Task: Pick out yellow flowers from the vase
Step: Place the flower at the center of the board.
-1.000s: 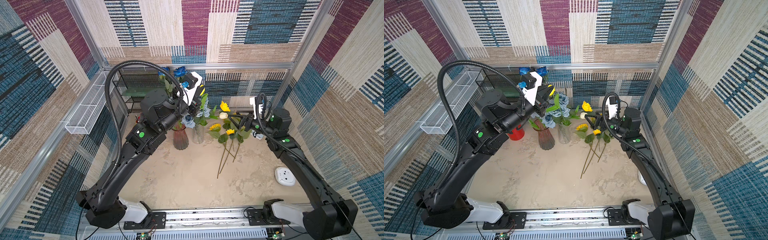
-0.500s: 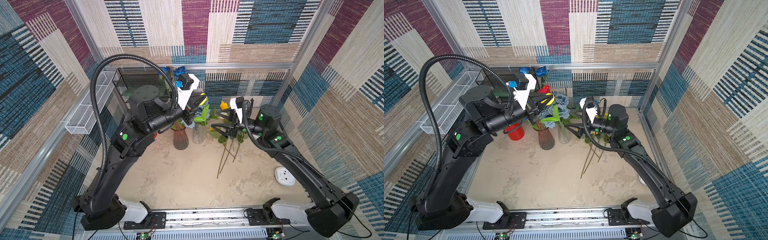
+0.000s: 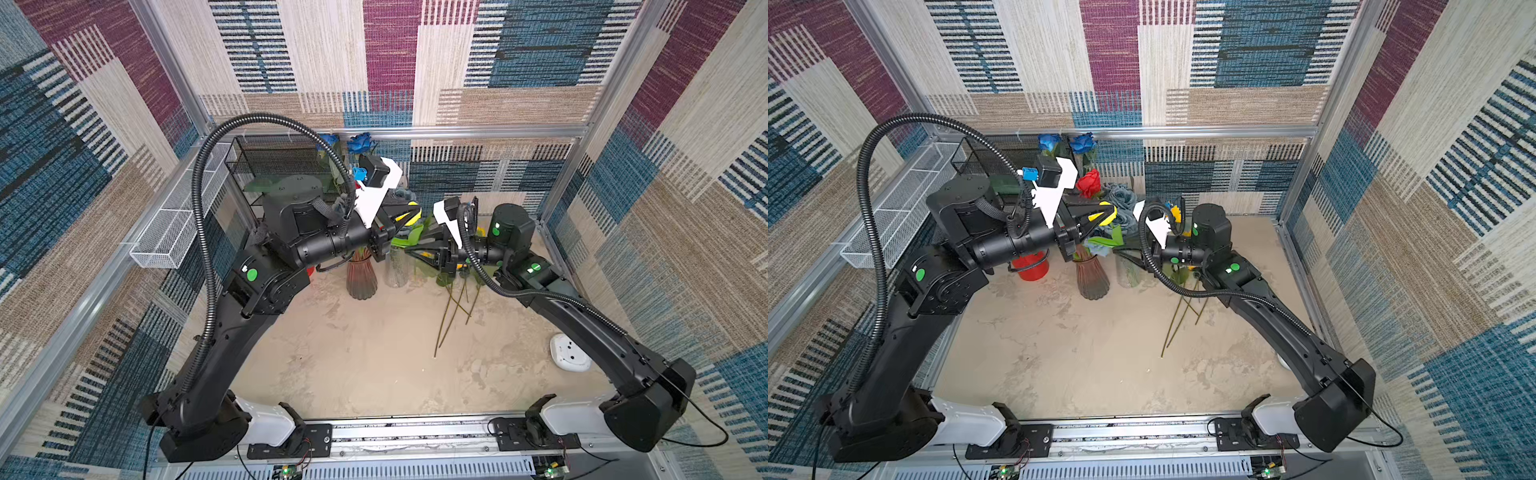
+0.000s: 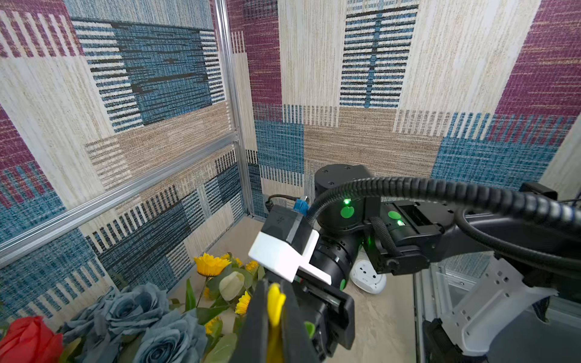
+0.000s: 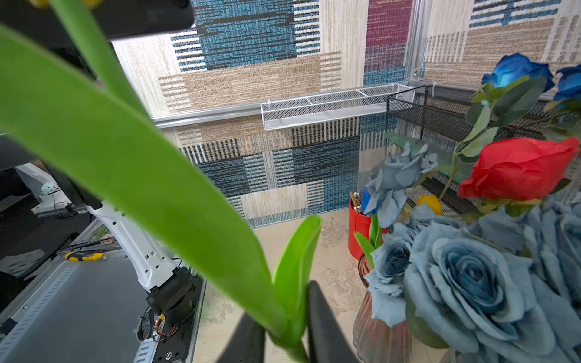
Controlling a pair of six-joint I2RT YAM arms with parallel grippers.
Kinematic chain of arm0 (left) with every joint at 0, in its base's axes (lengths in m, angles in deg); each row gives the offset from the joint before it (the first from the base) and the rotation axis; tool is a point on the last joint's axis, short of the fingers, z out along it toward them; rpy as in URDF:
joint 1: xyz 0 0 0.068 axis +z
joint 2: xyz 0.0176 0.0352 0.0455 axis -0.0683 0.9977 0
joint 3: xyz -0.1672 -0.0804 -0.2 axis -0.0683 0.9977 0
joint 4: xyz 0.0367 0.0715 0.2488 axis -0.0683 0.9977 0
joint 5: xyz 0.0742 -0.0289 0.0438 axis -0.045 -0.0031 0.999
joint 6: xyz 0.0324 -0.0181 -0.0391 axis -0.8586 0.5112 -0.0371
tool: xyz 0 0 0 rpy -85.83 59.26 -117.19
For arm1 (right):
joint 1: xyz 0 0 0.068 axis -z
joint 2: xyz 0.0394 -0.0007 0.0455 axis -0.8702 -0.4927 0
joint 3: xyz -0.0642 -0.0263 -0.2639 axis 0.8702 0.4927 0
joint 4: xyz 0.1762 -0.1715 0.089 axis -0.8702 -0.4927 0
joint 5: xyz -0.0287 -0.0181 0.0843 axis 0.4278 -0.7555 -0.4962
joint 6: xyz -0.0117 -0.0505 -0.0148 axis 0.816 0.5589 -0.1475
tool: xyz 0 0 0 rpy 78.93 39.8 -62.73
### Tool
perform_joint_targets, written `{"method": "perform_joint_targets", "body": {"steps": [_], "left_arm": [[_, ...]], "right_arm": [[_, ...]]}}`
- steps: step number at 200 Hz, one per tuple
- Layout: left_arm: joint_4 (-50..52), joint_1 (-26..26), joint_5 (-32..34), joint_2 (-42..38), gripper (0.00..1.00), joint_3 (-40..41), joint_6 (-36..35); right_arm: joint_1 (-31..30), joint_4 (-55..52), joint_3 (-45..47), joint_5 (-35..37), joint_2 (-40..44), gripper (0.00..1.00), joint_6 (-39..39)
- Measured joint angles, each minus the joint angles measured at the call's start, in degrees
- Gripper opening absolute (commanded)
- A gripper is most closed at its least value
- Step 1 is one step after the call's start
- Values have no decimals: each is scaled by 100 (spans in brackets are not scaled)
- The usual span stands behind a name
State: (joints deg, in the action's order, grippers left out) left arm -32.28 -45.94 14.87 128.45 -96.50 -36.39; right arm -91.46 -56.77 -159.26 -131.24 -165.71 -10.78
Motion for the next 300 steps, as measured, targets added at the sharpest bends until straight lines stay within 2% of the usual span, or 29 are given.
{"method": "perform_joint_targets", "body": {"steps": [18,30,38,48,65,68,107,131,171,211,234,300], "left_arm": [[-155,17,22,-2,10,111,13],[-254,15,42,-11,19,186,22],[-317,11,46,-20,31,245,22],[-385,11,175,-37,58,326,22],[-420,26,334,-68,97,452,39],[-422,28,361,-72,99,474,52],[-625,162,782,-315,99,898,151],[-837,295,914,-516,99,1152,205],[-1043,319,1056,-765,99,1718,201],[-1211,326,1351,-1043,99,2328,188],[-1285,326,1368,-1029,99,2350,188],[-1322,328,1384,-933,99,2365,192]], "right_arm": [[-17,-107,-31,-96,-26,3,59],[-17,-129,-31,-101,-31,0,59],[-13,-146,-31,-101,-31,0,59],[-11,-164,-31,-103,-31,0,57],[-7,-162,-35,-105,-26,0,55],[-4,-162,-37,-103,-26,0,48],[166,-68,-37,-98,-11,0,-111],[529,94,37,-63,4,0,-435],[1690,492,588,520,339,0,-1471],[2986,411,1093,1143,428,0,-2277],[3401,26,1145,1432,160,0,-2487],[3316,-1606,629,1392,-1744,0,-2035]]}}
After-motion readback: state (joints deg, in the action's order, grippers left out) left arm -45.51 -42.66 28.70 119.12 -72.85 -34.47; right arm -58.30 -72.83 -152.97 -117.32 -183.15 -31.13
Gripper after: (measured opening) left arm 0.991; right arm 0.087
